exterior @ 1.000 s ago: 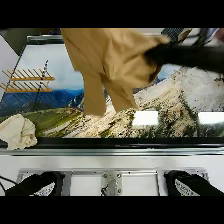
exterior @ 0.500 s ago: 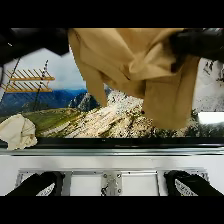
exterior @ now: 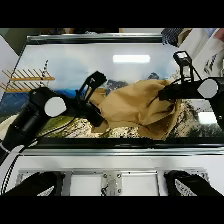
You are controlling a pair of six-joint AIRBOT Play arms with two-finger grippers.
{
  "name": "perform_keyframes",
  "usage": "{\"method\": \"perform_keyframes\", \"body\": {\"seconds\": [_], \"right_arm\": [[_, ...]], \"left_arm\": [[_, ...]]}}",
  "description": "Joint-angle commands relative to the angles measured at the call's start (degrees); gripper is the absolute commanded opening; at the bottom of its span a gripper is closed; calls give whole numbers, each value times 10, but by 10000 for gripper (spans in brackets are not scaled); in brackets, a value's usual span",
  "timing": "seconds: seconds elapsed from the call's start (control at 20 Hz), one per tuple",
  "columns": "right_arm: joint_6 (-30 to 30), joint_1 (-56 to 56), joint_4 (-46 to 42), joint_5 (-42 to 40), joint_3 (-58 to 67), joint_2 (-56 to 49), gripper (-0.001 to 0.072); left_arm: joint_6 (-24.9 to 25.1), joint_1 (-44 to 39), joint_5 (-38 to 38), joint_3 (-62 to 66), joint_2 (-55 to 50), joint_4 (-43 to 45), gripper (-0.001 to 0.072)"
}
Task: Fold the clothes and pants, and hang the long-sleeved shirts on hangers.
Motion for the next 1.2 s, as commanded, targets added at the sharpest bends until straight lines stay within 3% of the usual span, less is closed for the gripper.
{"method": "perform_keyframes", "body": {"seconds": [0.0,0.3,0.4,0.6,0.85,1.0,1.15], "right_arm": [[0,0,-9,22,-15,23,21],[26,0,-9,22,49,158,21],[61,0,-9,23,96,207,20],[156,0,-6,60,172,278,20],[273,0,40,137,175,294,20],[258,0,74,176,175,239,20],[162,0,127,216,175,127,19]], "left_arm": [[-1,-9,-4,-25,1,0,13],[-41,63,-32,161,62,-2,13],[-63,66,-28,229,110,-15,13],[-74,66,16,307,195,-135,13],[-83,66,47,313,222,-146,13],[-89,67,52,257,189,-125,13],[-106,69,48,183,111,-84,13]]}}
